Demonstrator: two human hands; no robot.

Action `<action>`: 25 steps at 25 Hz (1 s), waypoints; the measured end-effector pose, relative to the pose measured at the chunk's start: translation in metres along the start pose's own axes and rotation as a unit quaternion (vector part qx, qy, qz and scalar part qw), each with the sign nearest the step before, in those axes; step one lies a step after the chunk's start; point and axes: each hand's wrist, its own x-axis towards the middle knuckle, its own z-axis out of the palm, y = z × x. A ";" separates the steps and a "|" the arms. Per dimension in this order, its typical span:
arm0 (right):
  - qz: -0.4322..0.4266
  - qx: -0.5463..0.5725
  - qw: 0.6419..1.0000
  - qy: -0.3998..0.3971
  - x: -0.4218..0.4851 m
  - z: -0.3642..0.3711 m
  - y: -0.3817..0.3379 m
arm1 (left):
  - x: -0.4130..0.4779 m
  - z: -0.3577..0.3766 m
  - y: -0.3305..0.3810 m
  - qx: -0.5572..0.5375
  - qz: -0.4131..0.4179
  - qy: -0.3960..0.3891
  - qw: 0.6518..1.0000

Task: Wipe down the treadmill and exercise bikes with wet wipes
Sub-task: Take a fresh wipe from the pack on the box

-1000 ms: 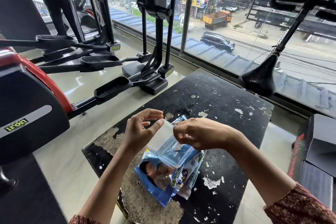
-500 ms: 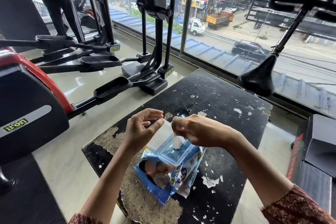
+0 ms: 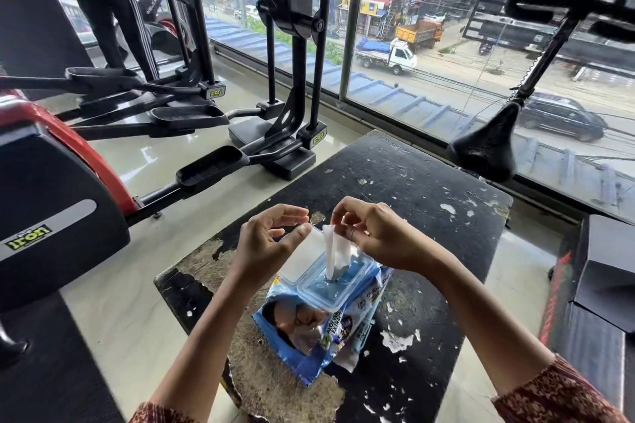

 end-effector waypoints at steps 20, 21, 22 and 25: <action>0.093 0.123 0.986 0.058 -0.001 0.004 -0.008 | 0.000 0.002 0.002 0.005 -0.001 -0.013 1.000; 0.078 0.116 0.989 0.040 -0.003 0.003 -0.009 | 0.000 0.002 0.002 0.003 0.000 -0.013 1.000; 0.059 0.088 0.994 0.019 -0.005 0.002 -0.009 | 0.001 0.002 0.002 0.002 0.001 -0.012 1.000; 0.016 -0.015 1.000 -0.005 -0.007 0.000 -0.010 | 0.001 0.002 0.003 0.001 0.007 -0.011 1.000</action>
